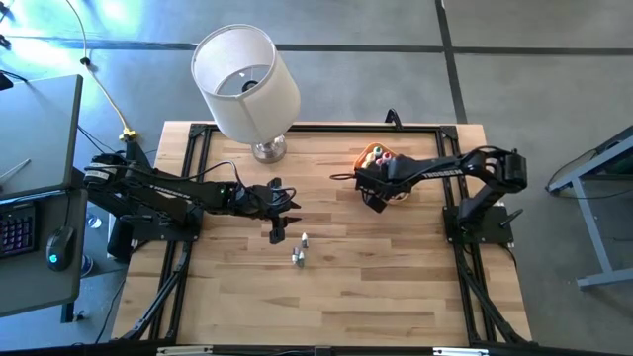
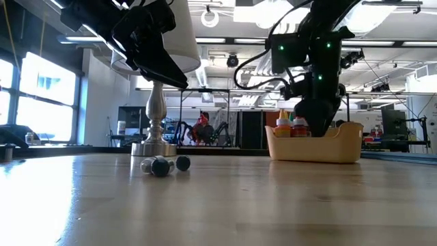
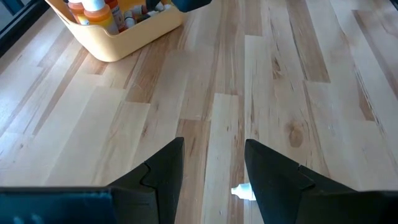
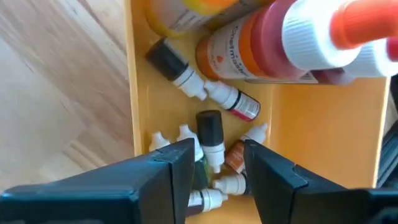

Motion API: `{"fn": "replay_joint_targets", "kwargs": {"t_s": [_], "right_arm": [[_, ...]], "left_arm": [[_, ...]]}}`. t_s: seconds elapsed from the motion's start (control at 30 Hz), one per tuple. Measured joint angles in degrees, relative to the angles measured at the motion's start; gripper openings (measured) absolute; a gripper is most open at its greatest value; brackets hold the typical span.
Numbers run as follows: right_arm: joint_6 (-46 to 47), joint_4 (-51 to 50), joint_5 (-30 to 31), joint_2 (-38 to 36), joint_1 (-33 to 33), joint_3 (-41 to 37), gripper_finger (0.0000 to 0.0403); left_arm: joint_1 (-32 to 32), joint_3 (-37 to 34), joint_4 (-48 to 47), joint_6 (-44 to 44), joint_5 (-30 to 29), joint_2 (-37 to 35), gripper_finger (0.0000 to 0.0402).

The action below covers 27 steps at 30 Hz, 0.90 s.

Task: Pick & Place food coloring
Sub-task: Put the small dark blue food coloring bottle into the yellow bin

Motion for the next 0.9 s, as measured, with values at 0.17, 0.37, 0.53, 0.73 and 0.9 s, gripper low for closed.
{"fn": "replay_joint_targets", "kwargs": {"t_s": [0.17,0.37,0.53,0.73,0.9], "right_arm": [[-0.02,-0.39,-1.46,-1.16,2.59,1.83,0.0133],[-0.02,-0.04,-3.48,-2.83,7.26,6.60,0.0133],[-1.00,6.51,-4.60,-2.85,11.68,8.92,0.0133],[-5.75,19.74,-9.09,-2.85,16.19,7.56,0.0133],[-7.12,30.93,-9.57,-2.85,19.42,4.04,0.0133]], "left_arm": [[0.00,0.00,0.09,0.00,0.00,0.00,0.0165],[0.02,0.01,-0.19,0.00,1.46,0.00,0.0165],[0.01,0.01,-0.25,-0.44,3.91,0.00,0.0165],[0.00,0.04,-1.74,-0.46,4.21,0.00,0.0165],[0.02,0.06,-1.37,-0.46,2.79,0.60,0.0165]]}}
